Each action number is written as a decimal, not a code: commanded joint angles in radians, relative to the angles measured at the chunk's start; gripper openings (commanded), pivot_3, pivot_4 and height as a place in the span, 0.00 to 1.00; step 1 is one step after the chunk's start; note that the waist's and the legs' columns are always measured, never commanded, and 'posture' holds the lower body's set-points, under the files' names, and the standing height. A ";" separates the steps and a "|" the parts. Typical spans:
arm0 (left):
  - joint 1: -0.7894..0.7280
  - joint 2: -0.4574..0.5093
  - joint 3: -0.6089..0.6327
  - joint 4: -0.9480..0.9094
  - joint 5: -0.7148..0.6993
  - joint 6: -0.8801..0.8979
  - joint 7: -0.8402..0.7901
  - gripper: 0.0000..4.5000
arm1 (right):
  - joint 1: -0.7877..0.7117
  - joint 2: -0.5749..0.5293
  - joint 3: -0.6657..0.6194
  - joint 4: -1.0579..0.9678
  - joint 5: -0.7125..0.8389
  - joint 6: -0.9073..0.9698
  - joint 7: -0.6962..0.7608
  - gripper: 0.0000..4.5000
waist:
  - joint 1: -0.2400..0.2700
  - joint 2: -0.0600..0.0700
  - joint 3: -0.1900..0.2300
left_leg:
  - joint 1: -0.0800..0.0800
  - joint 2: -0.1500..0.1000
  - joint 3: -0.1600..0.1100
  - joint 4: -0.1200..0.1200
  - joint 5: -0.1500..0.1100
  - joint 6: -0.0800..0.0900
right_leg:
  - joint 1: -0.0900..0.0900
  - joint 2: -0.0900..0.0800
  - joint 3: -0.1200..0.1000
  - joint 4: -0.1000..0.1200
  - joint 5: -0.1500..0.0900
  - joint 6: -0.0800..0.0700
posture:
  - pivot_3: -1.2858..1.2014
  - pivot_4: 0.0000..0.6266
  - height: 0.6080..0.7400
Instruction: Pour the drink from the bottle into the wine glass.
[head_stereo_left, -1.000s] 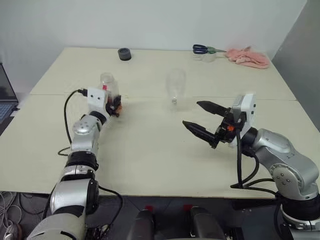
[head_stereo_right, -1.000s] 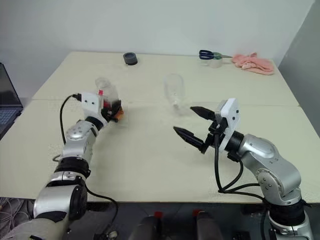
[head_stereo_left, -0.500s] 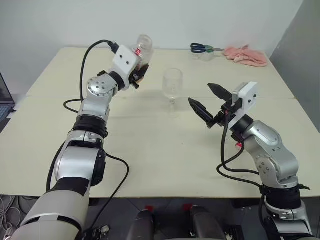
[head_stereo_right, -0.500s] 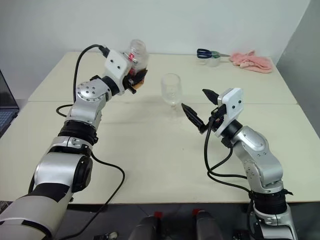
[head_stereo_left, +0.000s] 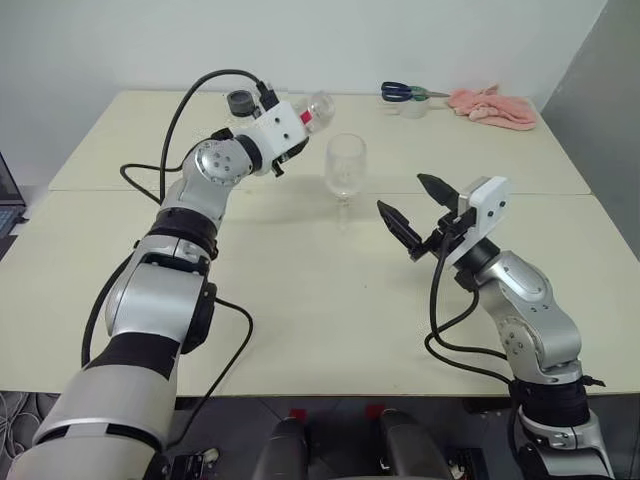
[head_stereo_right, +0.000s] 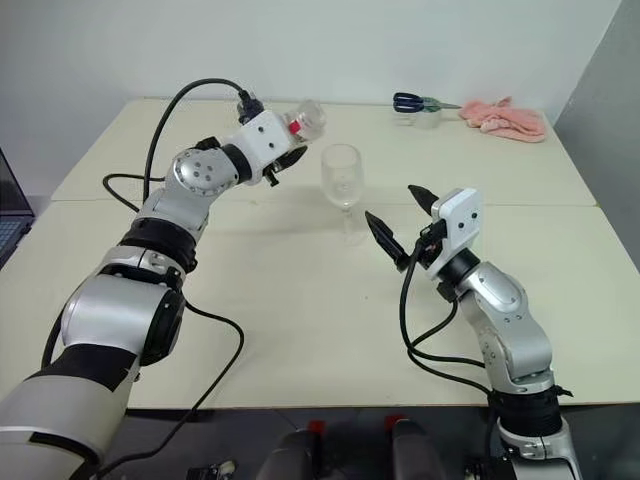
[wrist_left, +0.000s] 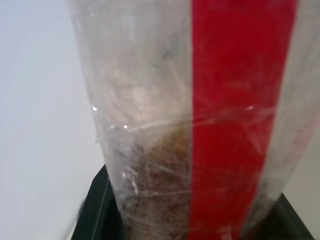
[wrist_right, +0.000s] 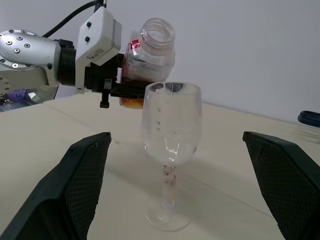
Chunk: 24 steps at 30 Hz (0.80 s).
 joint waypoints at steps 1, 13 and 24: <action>-0.062 0.030 -0.028 0.001 0.055 -0.050 0.055 0.36 | 0.010 0.001 -0.009 -0.047 -0.005 -0.025 -0.002 1.00 | 0.000 0.000 0.000 | 0.000 0.000 0.000 0.000 0.000 0.000 | 0.000 0.000 0.000 0.000 0.000 0.000 | 0.52 0.24 1.00; -0.139 0.076 -0.150 0.036 0.228 -0.117 0.184 0.36 | 0.020 0.003 -0.006 -0.053 -0.003 -0.020 0.002 1.00 | 0.000 0.000 0.000 | 0.000 0.000 0.000 0.000 0.000 0.000 | 0.000 0.000 0.000 0.001 0.000 0.000 | 0.52 0.24 1.00; -0.174 0.075 -0.199 0.059 0.294 -0.132 0.224 0.36 | 0.030 0.018 -0.005 -0.057 -0.002 -0.020 -0.005 1.00 | 0.000 0.000 0.000 | 0.000 0.000 0.000 0.001 0.000 0.000 | 0.000 0.000 0.000 0.002 0.000 0.000 | 0.52 0.24 1.00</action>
